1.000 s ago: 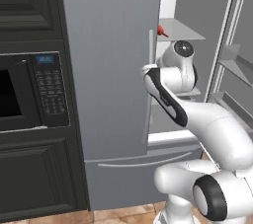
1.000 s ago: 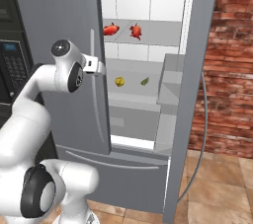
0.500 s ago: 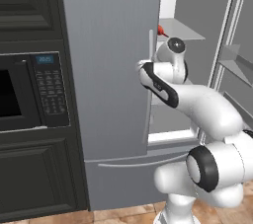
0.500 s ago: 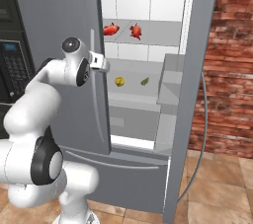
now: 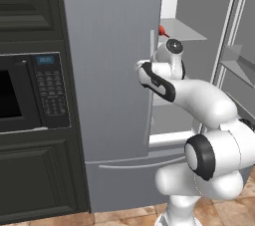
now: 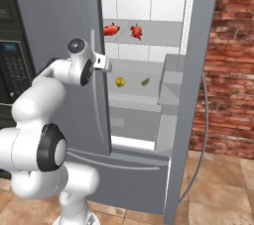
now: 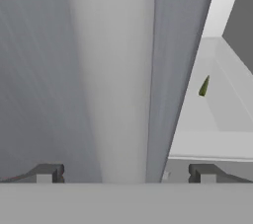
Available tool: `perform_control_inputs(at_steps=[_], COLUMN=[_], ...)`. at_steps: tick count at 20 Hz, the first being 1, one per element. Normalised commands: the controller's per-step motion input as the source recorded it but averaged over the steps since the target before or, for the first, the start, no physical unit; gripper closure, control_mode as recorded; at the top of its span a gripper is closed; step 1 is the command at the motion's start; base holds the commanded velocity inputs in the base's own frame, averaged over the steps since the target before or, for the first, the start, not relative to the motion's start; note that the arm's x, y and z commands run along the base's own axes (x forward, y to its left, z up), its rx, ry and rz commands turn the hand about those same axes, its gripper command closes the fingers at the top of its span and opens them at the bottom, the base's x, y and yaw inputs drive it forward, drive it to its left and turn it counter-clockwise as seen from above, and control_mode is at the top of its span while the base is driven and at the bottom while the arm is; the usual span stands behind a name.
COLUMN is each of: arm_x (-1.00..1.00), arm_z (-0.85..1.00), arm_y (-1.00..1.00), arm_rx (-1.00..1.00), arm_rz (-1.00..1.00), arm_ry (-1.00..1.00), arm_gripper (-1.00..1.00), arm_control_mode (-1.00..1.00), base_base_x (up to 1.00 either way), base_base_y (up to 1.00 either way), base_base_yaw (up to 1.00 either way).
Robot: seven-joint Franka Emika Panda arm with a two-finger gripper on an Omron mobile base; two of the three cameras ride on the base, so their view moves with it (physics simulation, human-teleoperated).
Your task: Gather the lemon wedge and lemon from the fridge and place them on a tray on the dining counter. Then gather the fishs from the fridge and place them on the other tray.
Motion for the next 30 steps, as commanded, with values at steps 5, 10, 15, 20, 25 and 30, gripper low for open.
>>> perform_control_inputs(at_steps=[5, 10, 15, 20, 25, 30], arm_x=[0.36, 0.18, -0.05, -0.65, -0.87, -0.94], arm_z=[-0.21, -0.13, -0.06, -0.13, -0.10, -0.05], arm_y=[0.09, 0.15, 0.43, 0.63, 0.71, 0.78], arm_rx=[0.01, 0.00, 0.00, -0.01, 0.00, 0.00], arm_rz=[0.00, 0.00, 0.00, 0.02, 0.03, 0.04], arm_ry=[0.00, 0.00, 0.00, 0.00, 0.00, 0.00], arm_gripper=[1.00, 1.00, 1.00, 1.00, 1.00, 1.00], arm_control_mode=[-1.00, -1.00, -1.00, -1.00, -1.00, -1.00], base_base_x=[0.00, 0.00, 0.00, 0.00, 0.00, 0.00], base_base_y=[0.00, 0.00, 0.00, 0.00, 0.00, 0.00], base_base_yaw=[0.00, 0.00, 0.00, 0.00, 0.00, 0.00])
